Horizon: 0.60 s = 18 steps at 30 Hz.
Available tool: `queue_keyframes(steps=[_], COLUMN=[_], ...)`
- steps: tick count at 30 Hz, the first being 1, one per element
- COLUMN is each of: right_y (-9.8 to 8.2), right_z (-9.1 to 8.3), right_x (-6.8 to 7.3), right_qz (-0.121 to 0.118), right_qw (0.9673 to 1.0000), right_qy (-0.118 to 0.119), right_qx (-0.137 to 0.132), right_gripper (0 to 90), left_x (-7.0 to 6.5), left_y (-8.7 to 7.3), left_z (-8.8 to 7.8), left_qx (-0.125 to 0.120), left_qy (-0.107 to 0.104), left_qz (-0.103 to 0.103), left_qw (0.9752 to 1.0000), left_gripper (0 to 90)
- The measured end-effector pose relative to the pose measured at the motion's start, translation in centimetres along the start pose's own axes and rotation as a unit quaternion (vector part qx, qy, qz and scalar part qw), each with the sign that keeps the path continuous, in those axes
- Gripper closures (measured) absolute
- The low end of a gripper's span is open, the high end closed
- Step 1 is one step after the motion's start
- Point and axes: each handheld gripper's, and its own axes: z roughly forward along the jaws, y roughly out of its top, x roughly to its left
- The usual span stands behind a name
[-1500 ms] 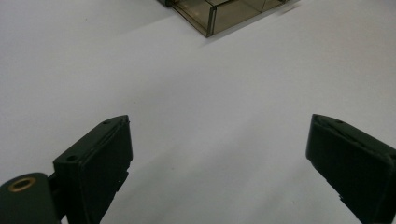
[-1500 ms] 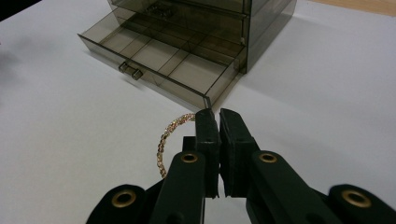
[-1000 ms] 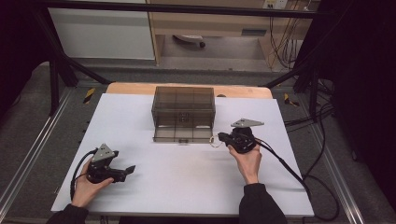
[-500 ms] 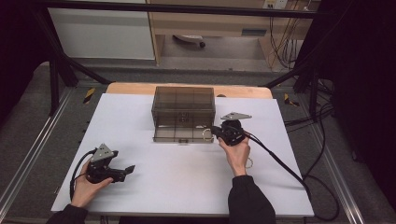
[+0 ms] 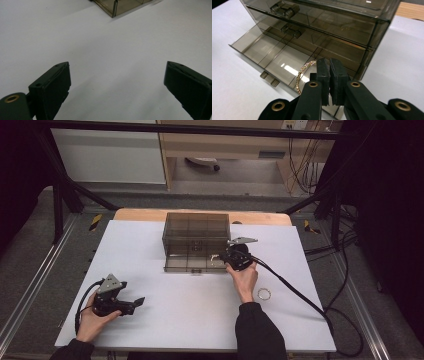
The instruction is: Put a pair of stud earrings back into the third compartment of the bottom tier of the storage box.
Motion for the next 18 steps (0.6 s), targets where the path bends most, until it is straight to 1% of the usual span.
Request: queue_keyframes(steps=[7,13,18], right_y=[-0.2,-0.7,-1.1], right_z=[1.5,2.6,3.0], right_x=[-0.1,-0.1,0.0], right_qz=[0.002,0.001,-0.001], right_qw=[1.0000,0.9998,0.9996], right_qy=[-0.008,-0.012,-0.012], right_qx=[0.004,0.016,0.024], right_gripper=[87.1,87.1,86.9], left_x=[0.0,0.0,0.0], left_y=[0.0,0.0,0.0], left_z=[0.0,0.0,0.0], left_qx=[0.000,0.000,0.000], left_qy=[-0.001,-0.002,-0.002], left_qz=[0.000,0.001,0.001], left_qw=[1.0000,1.0000,1.0000], left_gripper=[6.9,6.9,6.9])
